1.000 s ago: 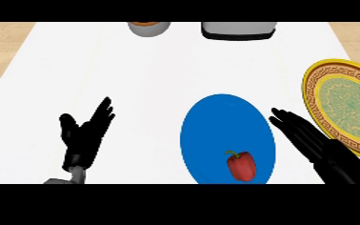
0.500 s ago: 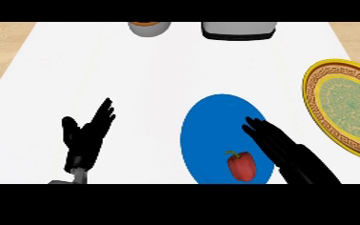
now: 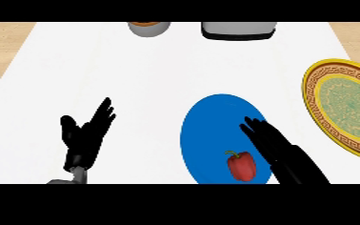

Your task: Pick the bell pepper from the plate and place it in the plate

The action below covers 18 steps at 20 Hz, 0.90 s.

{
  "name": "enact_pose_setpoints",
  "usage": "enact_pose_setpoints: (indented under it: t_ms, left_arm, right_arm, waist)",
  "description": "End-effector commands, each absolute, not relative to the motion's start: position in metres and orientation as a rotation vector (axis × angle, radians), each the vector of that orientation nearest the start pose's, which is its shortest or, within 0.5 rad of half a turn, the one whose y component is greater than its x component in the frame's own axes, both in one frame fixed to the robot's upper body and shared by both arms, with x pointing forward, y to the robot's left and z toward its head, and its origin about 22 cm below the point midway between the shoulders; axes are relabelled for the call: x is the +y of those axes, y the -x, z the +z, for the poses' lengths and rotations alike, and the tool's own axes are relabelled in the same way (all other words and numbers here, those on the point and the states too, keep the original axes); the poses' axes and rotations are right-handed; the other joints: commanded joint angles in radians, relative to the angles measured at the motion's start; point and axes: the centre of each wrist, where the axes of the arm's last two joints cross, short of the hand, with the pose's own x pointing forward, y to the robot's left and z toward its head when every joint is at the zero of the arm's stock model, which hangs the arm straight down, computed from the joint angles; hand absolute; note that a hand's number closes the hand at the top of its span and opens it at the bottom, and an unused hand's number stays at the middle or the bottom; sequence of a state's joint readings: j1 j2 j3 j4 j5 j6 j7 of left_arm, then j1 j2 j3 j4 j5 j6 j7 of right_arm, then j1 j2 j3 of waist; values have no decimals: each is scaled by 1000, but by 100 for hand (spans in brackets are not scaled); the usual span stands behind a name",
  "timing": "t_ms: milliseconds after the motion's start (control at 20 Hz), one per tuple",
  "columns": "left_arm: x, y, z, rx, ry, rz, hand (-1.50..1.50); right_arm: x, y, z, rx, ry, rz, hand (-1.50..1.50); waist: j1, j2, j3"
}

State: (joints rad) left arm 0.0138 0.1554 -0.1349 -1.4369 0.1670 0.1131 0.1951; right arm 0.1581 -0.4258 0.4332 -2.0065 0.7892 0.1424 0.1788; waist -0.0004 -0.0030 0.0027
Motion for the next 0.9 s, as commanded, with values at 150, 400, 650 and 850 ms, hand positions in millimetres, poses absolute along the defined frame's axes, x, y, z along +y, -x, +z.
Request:
enact_pose_setpoints:
  t_ms: [150,400,650,850]
  left_arm:
    - [249,-228,-27,-1188,-11,-3,0]
    - [232,-230,-37,-1183,-6,-3,0]
    - [236,-234,-25,-1187,-15,0,0]
    - [244,-240,-34,-1190,-13,-6,0]
  right_arm:
    - [-192,-167,43,-1448,604,1248,-150]
    - [-204,-186,17,-1415,579,1290,-150]
    - [-187,-192,0,-1393,584,1422,150]
    - [-180,-194,10,-1437,643,1433,150]
  waist:
    - [0,2,-3]
    - [1,3,-2]
    - [4,3,-2]
    - [0,3,-3]
